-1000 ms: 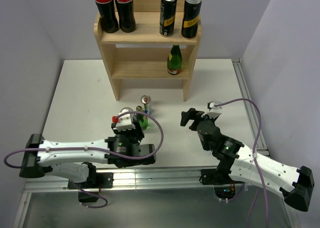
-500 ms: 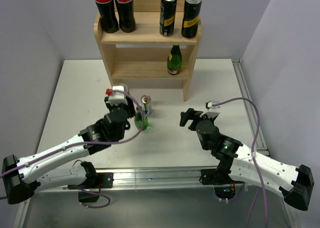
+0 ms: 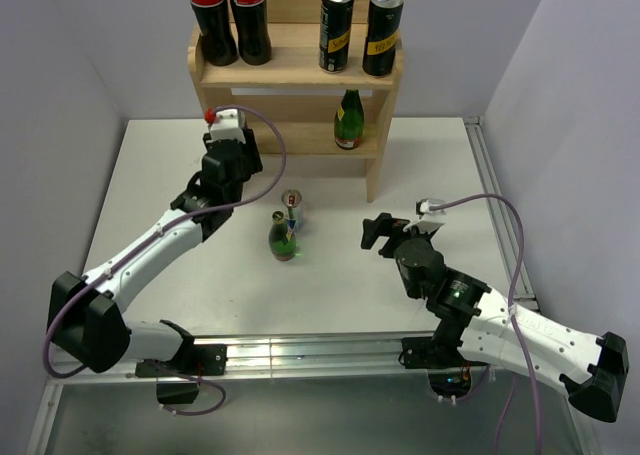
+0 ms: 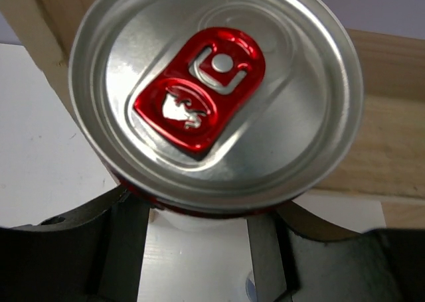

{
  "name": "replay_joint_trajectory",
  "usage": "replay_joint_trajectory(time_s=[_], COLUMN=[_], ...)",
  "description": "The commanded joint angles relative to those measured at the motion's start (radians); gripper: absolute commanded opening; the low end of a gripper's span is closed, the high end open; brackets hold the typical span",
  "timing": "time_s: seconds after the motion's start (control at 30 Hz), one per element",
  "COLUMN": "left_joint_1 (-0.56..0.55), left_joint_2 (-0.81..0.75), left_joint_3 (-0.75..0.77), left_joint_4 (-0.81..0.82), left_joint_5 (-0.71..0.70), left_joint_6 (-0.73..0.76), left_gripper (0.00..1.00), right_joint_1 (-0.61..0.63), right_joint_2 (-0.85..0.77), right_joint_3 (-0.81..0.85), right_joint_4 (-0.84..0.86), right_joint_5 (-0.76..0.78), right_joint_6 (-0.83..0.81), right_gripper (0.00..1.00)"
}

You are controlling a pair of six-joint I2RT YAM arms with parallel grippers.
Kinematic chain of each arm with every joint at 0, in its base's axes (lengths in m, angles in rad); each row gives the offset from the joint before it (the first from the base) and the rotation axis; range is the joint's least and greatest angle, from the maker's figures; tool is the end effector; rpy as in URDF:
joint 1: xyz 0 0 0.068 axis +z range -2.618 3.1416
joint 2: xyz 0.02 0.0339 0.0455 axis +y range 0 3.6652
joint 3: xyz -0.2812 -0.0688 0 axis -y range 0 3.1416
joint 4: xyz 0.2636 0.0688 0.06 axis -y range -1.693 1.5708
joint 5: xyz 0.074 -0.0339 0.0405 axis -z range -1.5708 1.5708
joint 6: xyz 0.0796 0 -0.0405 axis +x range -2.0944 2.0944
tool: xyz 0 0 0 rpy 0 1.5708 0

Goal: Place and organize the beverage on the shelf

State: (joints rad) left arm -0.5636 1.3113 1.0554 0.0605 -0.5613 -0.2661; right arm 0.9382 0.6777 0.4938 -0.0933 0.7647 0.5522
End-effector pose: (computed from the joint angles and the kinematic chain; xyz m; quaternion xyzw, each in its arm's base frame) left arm 0.3242 -0.1548 0.3492 -0.0638 0.7603 -0.0500 0.6445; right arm 0.1612 0.1267 0.2646 0.0787 0.7698 0.1603 0.6128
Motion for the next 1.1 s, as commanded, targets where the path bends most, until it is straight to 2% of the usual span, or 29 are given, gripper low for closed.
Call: replay_joint_trajectory(time_s=[0.0, 0.13, 0.4, 0.67, 0.77, 0.87, 0.9, 0.97, 1.0, 1.07], left_joint_1=[0.056, 0.111, 0.117, 0.116, 0.116, 0.119, 0.117, 0.117, 0.117, 0.119], left_joint_2=[0.025, 0.103, 0.192, 0.238, 0.253, 0.267, 0.263, 0.255, 0.246, 0.233], left_joint_3=[0.098, 0.132, 0.192, 0.218, 0.227, 0.233, 0.229, 0.223, 0.218, 0.216], left_joint_4=[0.124, 0.148, 0.183, 0.19, 0.179, 0.17, 0.17, 0.174, 0.173, 0.165], left_joint_5=[0.106, 0.142, 0.169, 0.092, 0.074, 0.069, 0.069, 0.064, 0.064, 0.064], left_joint_6=[0.011, 0.002, -0.004, 0.002, -0.002, -0.004, -0.007, -0.008, -0.01, -0.01], left_gripper=[0.01, 0.0, 0.01, 0.01, 0.14, 0.46, 0.61, 0.71, 0.81, 0.89], right_joint_1=[0.005, 0.005, 0.005, 0.005, 0.007, 0.007, 0.005, 0.007, 0.005, 0.005], right_joint_2=[-0.023, -0.035, -0.035, -0.02, -0.021, -0.024, -0.027, -0.027, -0.027, -0.03], right_joint_3=[0.014, 0.002, -0.001, -0.006, -0.008, -0.008, -0.009, -0.009, -0.011, -0.014], right_joint_4=[-0.008, -0.013, -0.017, -0.014, -0.017, -0.022, -0.022, -0.023, -0.023, -0.022], right_joint_5=[0.036, 0.042, 0.053, 0.051, 0.05, 0.053, 0.053, 0.051, 0.053, 0.051], right_joint_6=[0.003, 0.008, 0.008, 0.018, 0.018, 0.02, 0.02, 0.022, 0.022, 0.023], right_gripper=[1.0, 1.0, 1.0, 1.0, 1.0, 1.0, 1.0, 1.0, 1.0, 1.0])
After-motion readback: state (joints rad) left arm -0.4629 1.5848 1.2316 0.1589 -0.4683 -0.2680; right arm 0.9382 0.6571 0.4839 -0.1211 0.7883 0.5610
